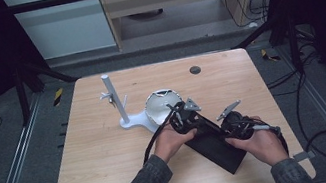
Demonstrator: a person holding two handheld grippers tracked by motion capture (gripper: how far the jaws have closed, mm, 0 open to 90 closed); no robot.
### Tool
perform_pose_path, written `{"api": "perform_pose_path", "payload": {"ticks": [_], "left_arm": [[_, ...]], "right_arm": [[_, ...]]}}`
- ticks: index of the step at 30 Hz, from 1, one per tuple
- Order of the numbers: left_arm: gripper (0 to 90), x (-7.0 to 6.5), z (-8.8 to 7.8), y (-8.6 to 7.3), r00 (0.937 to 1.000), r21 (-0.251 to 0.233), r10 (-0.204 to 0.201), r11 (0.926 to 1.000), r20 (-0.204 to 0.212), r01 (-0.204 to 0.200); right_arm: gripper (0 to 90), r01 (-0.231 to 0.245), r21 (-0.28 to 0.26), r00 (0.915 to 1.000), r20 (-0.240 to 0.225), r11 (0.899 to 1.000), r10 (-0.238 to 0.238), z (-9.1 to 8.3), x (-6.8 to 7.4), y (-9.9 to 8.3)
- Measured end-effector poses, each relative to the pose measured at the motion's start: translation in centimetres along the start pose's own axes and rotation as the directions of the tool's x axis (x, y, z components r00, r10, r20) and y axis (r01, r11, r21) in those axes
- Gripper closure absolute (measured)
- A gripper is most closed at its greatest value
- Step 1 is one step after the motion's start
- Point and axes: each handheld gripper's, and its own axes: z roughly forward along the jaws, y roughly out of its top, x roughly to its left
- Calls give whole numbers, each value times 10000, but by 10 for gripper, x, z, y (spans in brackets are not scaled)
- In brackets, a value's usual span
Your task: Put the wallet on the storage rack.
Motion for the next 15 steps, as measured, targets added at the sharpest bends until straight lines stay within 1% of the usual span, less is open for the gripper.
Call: {"api": "perform_pose_path", "payload": {"ticks": [2, 3, 5, 6, 7, 8, 9, 10, 11, 12, 13, 14, 15], "left_arm": [[874, 0, 0, 0, 10000, -5, -26, 10000, 15, 26], [873, 0, 0, 0, 10000, -34, -55, 10000, 26, 55], [870, 1, 0, 0, 9999, -73, -120, 9999, 25, 120], [867, 1, 0, 0, 9999, -100, -136, 9999, 15, 136], [856, 1, -1, 0, 9999, -23, -125, 9999, 1, 125], [856, 1, -2, 0, 9999, -97, -143, 9999, -11, 143], [826, 1, -6, 0, 9998, -103, -143, 9998, -102, 142], [810, 1, -6, 0, 9998, -103, -143, 9998, -102, 142], [810, 0, -10, 0, 9997, -138, -140, 9998, -210, 137], [714, 0, -14, -1, 9993, -164, -111, 9998, -344, 106], [659, -2, -22, -3, 9980, -260, -146, 9996, -622, 130], [617, -2, -22, -3, 9980, -260, -146, 9996, -622, 130], [563, -3, -33, -5, 9971, -487, -202, 9987, -730, 166]], "right_arm": [[576, -3, 31, 10000, 2, 10000, 3, 1, 0, 0], [606, 26, 105, 10000, 43, 9999, -27, 4, 0, 2], [624, -33, 176, 10000, 44, 9998, 32, 5, 0, 2], [663, 23, 240, 10000, 51, 9997, -24, 6, 0, 3], [788, 208, 297, 9997, 106, 9993, -211, 8, 2, 3], [788, 208, 297, 9997, 106, 9993, -211, 8, 2, 3], [838, 456, 329, 9984, 315, 9984, -467, 7, 3, 4], [838, 456, 329, 9984, 315, 9984, -467, 7, 3, 4], [843, 575, 313, 9976, 368, 9979, -586, 6, 3, 3], [846, 703, 257, 9970, 315, 9972, -711, 1, 3, 1], [846, 704, 114, 9970, 309, 9975, -707, -2, 2, -1], [846, 704, 114, 9970, 309, 9975, -707, -2, 2, -1], [846, 643, -140, 9974, 320, 9978, -638, -9, 1, -6]]}}
